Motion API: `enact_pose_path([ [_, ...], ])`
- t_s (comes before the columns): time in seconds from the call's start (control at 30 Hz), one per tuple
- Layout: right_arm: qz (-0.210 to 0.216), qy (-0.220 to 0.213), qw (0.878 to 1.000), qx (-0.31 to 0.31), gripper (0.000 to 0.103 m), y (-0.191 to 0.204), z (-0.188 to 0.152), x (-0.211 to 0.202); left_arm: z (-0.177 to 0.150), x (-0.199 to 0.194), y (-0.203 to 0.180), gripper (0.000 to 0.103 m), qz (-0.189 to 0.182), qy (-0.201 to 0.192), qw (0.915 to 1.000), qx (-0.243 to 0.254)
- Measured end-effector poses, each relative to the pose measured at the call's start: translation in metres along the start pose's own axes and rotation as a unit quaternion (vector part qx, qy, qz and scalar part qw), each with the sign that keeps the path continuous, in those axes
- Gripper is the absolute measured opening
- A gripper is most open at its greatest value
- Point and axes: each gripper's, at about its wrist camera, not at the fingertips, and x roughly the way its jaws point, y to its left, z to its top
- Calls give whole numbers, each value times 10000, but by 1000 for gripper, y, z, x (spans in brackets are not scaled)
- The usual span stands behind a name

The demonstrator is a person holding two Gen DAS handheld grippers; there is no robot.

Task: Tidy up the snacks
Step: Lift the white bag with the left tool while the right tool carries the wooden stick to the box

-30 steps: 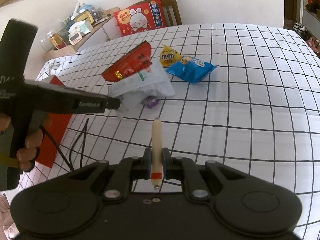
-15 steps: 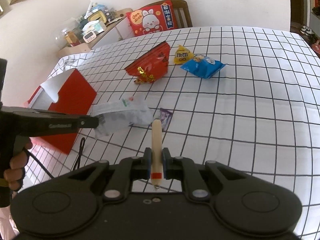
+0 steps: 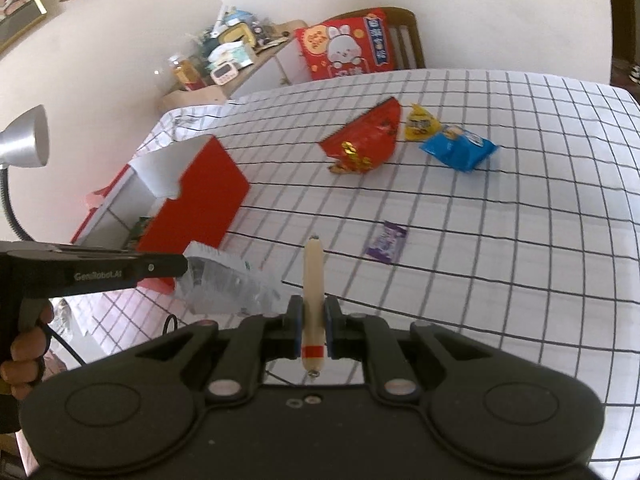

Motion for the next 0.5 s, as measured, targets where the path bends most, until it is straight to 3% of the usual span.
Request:
enact_pose_path([
  [0.2,54,-46,9996,-259,9,28,8,4,0,-21,22,0,-100,-180,9998,54],
  [0.5,-139,-8,9998,-129,9,38,9,13,-21,-5,32,3,-440,110,9980,451],
])
